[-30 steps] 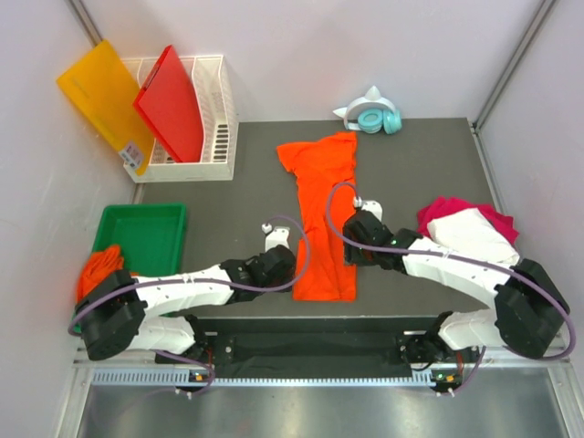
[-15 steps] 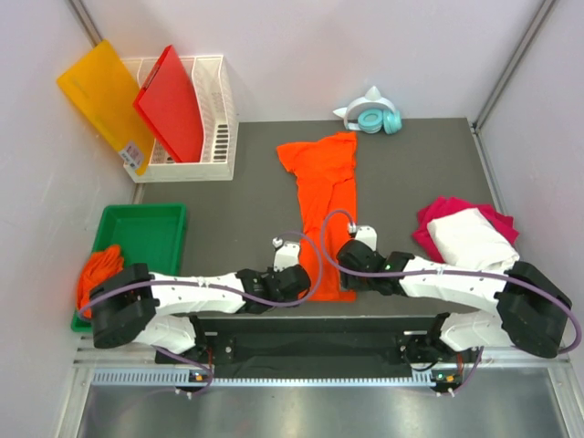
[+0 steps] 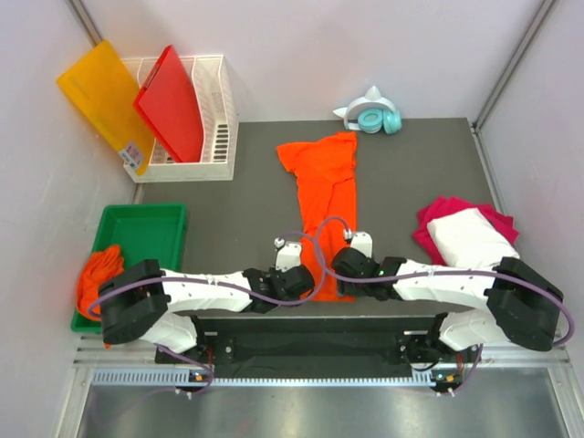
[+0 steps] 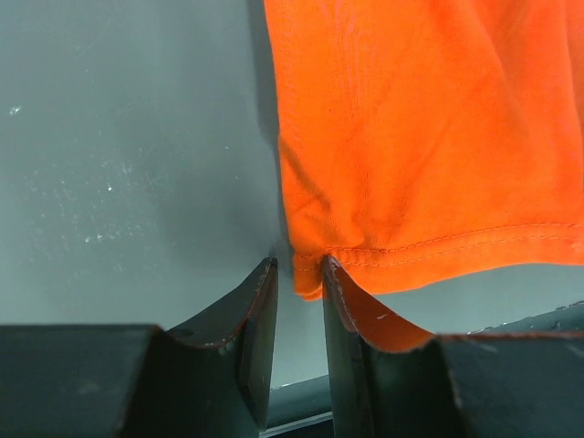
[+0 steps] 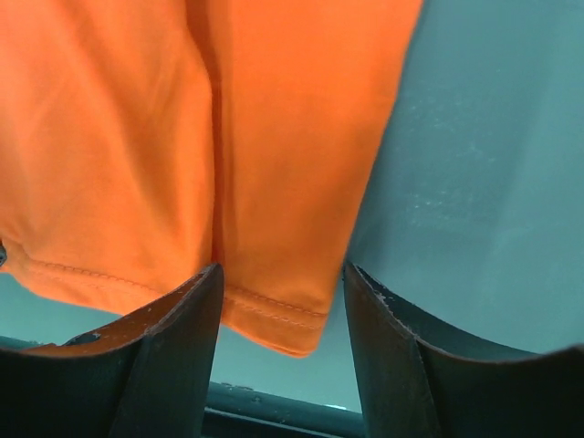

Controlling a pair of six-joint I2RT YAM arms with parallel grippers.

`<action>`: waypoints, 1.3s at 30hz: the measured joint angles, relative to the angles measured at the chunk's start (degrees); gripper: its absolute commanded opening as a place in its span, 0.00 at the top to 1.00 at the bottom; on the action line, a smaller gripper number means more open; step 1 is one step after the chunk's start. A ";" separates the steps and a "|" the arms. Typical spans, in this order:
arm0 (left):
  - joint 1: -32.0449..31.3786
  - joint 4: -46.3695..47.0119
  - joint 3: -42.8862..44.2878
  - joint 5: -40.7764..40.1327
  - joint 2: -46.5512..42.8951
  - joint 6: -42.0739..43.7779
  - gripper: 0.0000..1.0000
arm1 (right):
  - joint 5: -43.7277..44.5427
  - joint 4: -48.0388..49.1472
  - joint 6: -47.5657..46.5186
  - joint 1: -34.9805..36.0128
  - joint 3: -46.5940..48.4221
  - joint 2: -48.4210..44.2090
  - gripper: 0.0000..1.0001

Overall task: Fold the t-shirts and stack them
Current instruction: Grab the bottom of the folded rectangular tshirt with both arms

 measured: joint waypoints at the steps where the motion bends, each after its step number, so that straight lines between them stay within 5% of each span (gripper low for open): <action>1: 0.02 0.09 0.00 -0.02 0.02 -0.13 0.70 | 0.11 0.20 0.35 0.44 -0.15 -0.07 0.46; 17: -0.22 0.24 0.04 -0.22 0.15 -1.25 0.70 | 3.28 3.19 5.97 4.55 -3.19 -2.23 0.55; 39: -0.35 -3.39 5.11 -3.39 -0.57 -1.99 0.66 | 3.26 -4.70 10.10 5.84 -6.12 -9.20 0.48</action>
